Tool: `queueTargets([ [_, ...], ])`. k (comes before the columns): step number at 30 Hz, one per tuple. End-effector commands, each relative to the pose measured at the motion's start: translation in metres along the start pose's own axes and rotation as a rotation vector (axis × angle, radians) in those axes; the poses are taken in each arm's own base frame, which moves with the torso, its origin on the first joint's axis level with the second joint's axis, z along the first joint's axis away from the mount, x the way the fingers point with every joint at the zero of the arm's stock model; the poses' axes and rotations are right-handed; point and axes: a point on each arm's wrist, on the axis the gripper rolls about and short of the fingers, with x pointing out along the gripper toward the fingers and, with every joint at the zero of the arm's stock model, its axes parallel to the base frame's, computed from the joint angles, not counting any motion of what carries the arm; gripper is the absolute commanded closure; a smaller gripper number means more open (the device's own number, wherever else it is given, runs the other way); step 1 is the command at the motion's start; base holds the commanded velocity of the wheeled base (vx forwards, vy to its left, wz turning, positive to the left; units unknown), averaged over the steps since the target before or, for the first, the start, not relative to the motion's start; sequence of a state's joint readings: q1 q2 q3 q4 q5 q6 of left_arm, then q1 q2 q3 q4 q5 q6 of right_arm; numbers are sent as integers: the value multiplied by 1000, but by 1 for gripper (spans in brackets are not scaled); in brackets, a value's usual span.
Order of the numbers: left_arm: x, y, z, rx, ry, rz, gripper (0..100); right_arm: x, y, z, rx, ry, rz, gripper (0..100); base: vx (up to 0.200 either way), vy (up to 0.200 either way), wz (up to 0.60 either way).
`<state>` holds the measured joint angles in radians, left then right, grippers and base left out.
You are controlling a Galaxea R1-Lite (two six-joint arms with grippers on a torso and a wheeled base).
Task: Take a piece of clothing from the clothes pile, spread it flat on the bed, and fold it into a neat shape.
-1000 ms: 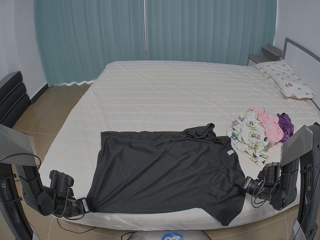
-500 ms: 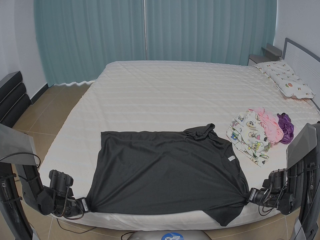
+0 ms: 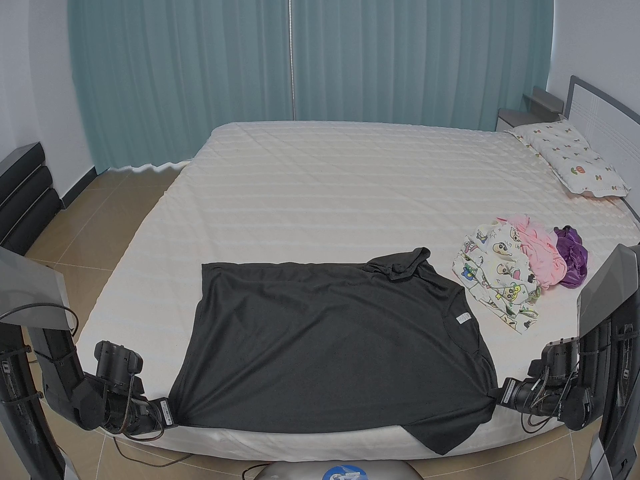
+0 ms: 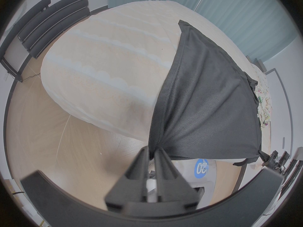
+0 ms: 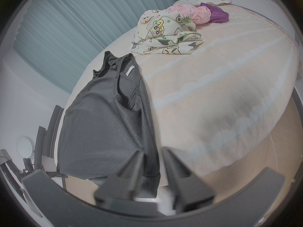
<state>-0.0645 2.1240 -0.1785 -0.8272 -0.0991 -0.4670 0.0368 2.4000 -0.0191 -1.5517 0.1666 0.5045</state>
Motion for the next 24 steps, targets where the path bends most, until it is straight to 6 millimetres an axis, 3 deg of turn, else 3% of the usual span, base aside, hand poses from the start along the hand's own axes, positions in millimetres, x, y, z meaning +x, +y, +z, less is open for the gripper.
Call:
queueTargets([
  [1, 0, -1, 0, 1, -2, -12, 0, -3, 7, 16, 17, -85, 60, 0, 0, 0, 0],
  [6, -10, 0, 13, -33, -50, -98, 0, -22, 34, 61, 194, -288, 240, 0, 0, 0, 0],
  [8, -16, -1, 18, -39, -68, -142, 0, -20, 43, 69, 204, -307, 281, 0, 0, 0, 0],
  [13, -28, -6, 23, -28, -83, -257, 0, 2, 88, 88, 144, -325, 363, 0, 0, 0, 0],
  [19, -26, -14, 39, -166, -90, -328, 0, 34, 143, 96, 181, -270, 355, 0, 0, 0, 0],
  [24, -26, -19, 50, -288, -102, -356, 0, 48, 152, 91, 189, -240, 338, 0, 80, 0, 0],
])
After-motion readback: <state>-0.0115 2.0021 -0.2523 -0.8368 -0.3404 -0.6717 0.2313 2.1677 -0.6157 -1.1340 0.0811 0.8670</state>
